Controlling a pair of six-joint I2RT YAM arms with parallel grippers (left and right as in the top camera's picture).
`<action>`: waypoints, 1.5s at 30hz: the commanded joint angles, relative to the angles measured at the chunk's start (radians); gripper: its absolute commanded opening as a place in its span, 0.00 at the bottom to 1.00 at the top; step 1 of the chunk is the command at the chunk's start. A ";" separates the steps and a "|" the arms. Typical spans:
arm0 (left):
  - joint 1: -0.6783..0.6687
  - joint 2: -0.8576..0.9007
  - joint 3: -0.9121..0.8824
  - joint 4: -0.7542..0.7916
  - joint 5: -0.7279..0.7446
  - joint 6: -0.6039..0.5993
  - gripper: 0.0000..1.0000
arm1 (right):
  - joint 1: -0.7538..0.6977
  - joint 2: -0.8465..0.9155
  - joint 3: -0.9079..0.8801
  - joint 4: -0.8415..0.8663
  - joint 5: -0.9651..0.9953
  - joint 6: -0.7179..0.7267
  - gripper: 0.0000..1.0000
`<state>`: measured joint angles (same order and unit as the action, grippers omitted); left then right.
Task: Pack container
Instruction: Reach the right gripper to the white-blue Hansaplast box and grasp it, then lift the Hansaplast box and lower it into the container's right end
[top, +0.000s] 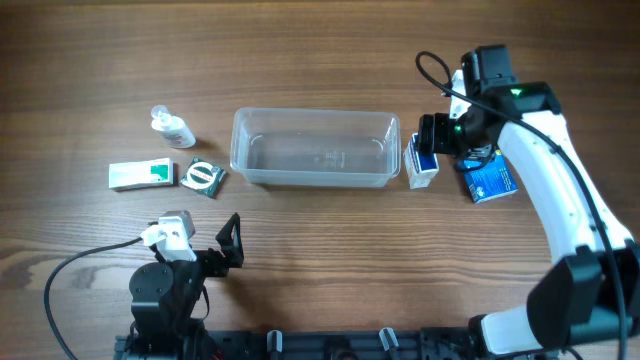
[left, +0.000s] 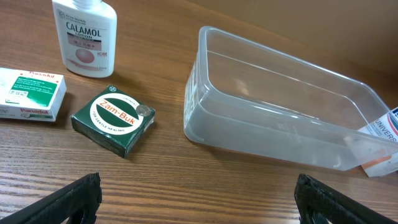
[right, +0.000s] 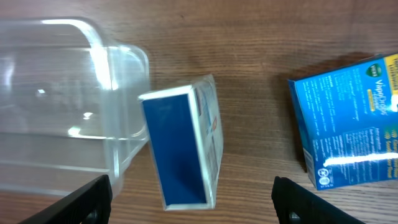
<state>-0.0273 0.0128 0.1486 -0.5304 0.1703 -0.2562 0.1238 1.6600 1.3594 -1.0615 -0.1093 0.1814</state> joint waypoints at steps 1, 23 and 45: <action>-0.004 -0.010 -0.002 0.004 0.004 0.013 1.00 | 0.022 0.058 0.011 0.004 0.021 0.008 0.82; -0.004 -0.010 -0.002 0.004 0.004 0.013 1.00 | 0.050 0.117 0.001 0.026 0.153 0.083 0.39; -0.004 -0.010 -0.002 0.003 0.004 0.013 1.00 | 0.195 -0.328 0.179 -0.071 0.138 0.163 0.23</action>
<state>-0.0273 0.0128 0.1482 -0.5304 0.1703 -0.2562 0.2569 1.3895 1.5276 -1.1439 0.0822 0.2863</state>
